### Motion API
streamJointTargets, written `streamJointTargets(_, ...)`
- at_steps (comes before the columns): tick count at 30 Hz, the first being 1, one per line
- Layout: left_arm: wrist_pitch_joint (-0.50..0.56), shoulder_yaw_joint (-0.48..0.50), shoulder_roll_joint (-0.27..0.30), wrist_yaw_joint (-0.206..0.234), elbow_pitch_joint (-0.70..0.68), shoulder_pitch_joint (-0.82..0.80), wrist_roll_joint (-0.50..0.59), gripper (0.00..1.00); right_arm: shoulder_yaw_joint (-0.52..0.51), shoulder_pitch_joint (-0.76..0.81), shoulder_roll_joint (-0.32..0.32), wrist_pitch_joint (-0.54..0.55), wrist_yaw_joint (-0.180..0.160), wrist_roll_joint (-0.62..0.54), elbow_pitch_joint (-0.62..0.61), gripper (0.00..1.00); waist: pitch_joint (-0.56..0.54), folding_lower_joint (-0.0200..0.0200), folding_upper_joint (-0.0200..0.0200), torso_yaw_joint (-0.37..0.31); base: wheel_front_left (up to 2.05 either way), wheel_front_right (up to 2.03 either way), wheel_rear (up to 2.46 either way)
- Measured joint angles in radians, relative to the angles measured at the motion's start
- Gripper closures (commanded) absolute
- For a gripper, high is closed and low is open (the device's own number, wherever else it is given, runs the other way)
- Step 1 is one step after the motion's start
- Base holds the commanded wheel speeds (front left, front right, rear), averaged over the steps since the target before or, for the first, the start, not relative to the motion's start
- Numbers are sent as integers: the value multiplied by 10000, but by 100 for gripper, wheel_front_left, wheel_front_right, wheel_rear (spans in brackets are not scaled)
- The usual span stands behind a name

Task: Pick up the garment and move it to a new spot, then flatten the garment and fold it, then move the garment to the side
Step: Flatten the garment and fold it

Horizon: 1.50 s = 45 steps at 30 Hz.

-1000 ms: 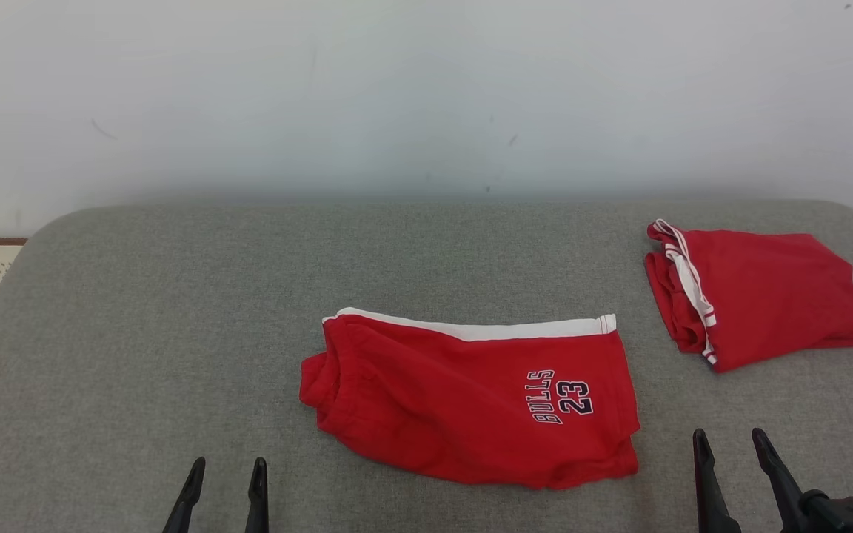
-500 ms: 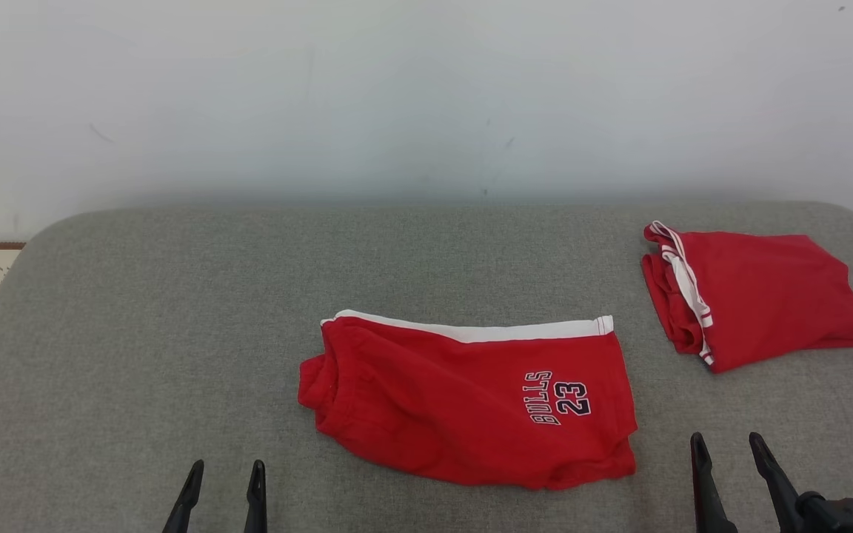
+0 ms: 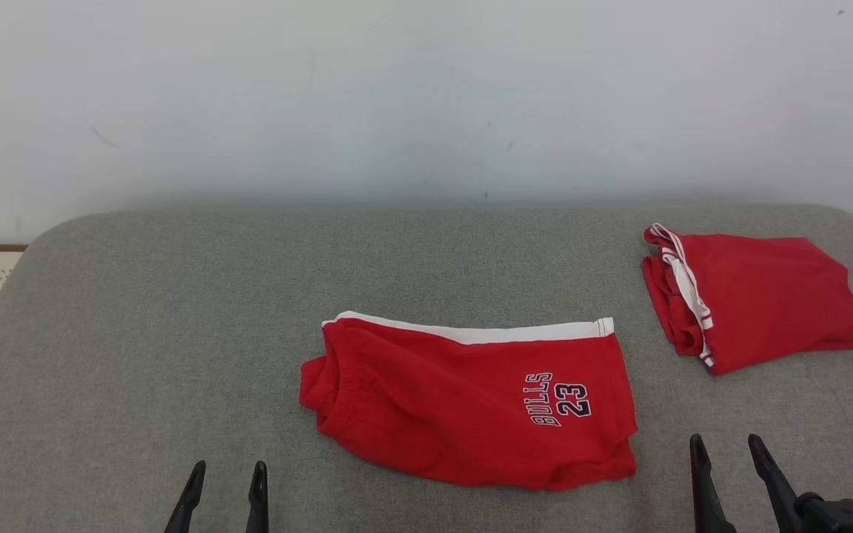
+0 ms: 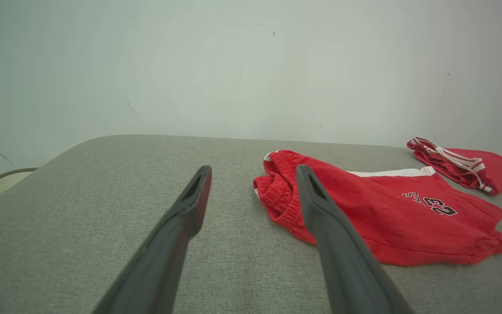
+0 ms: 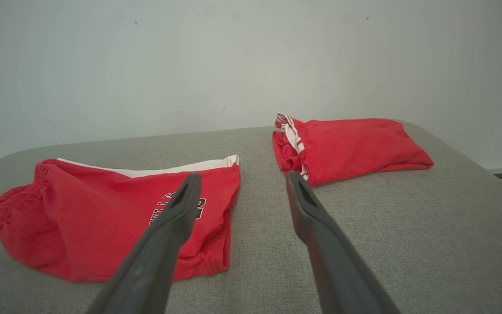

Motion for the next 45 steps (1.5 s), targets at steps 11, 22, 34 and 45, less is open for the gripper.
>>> streamJointTargets(11, 0, -25, 25, 77, -10, 3, -73, 0, -94, -17, 35, 65, 0, 25, 86, 0, 5, 0, 0, 71, 0, 0, 0)
streamJointTargets(22, 0, -121, -4, 56, 59, -36, -138, 0, 19, -1420, -412, 794, 0, 163, 1110, 0, 150, 0, 0, 212, 0, 0, 0)
streamJointTargets(34, 0, -399, -82, -128, 336, -279, -159, 0, -35, -3821, -721, 1824, 0, 667, 4364, 0, 406, 1, 0, 727, 0, 0, 0)
streamJointTargets(45, 0, -443, -144, -180, 472, -619, -157, 0, -13, -5451, -922, 2059, 0, 1030, 7593, 0, 778, 1, 1, 1270, 0, 0, 0)
